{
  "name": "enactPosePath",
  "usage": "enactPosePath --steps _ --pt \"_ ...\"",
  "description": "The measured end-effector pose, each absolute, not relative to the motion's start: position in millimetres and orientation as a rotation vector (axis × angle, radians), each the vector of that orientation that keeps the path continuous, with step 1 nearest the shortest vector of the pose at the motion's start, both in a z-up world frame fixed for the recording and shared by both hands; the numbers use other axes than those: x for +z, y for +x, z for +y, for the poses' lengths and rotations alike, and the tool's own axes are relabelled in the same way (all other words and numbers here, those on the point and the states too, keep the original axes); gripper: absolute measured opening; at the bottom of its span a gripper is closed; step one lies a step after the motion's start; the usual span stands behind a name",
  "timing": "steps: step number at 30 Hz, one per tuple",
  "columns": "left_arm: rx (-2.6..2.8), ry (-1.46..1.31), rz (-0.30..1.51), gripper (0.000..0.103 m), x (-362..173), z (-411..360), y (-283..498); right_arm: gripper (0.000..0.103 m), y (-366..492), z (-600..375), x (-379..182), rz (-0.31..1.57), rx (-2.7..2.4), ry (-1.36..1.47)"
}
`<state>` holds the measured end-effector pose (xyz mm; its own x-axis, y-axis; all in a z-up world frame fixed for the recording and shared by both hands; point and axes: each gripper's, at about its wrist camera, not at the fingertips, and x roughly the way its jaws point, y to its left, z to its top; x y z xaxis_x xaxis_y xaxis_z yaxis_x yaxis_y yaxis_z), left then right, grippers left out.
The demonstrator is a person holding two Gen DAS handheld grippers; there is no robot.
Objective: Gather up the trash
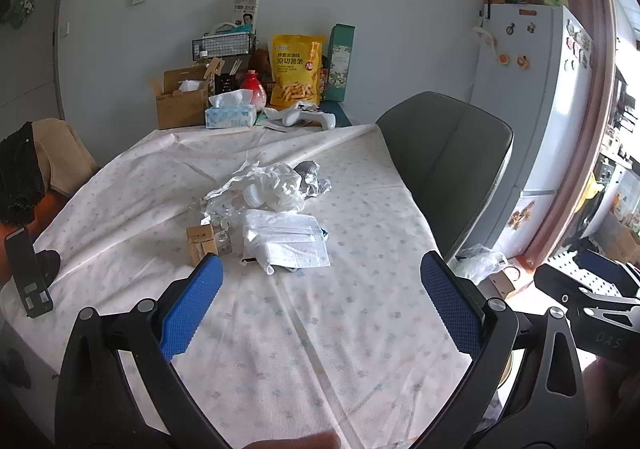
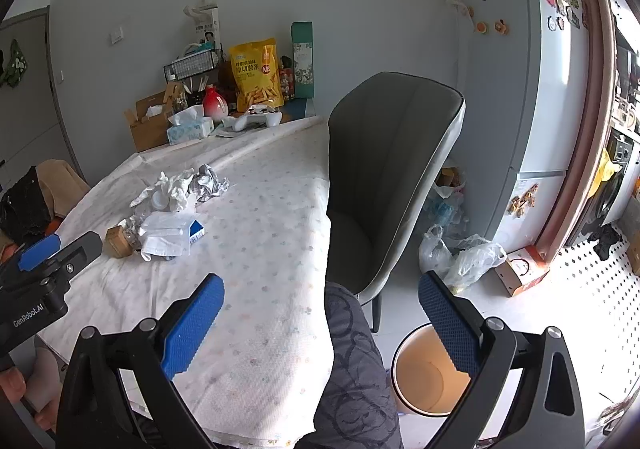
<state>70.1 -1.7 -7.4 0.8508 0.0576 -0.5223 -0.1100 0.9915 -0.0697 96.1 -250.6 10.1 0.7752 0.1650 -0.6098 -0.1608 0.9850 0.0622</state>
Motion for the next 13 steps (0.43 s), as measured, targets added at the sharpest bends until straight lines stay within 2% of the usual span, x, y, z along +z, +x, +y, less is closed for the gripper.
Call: enactPosePath --steps 13 --pt "0.082 -0.105 0.564 0.099 -14.1 1.0 71.6 0.095 97.7 -248.2 6.5 0.668 0.178 0.003"
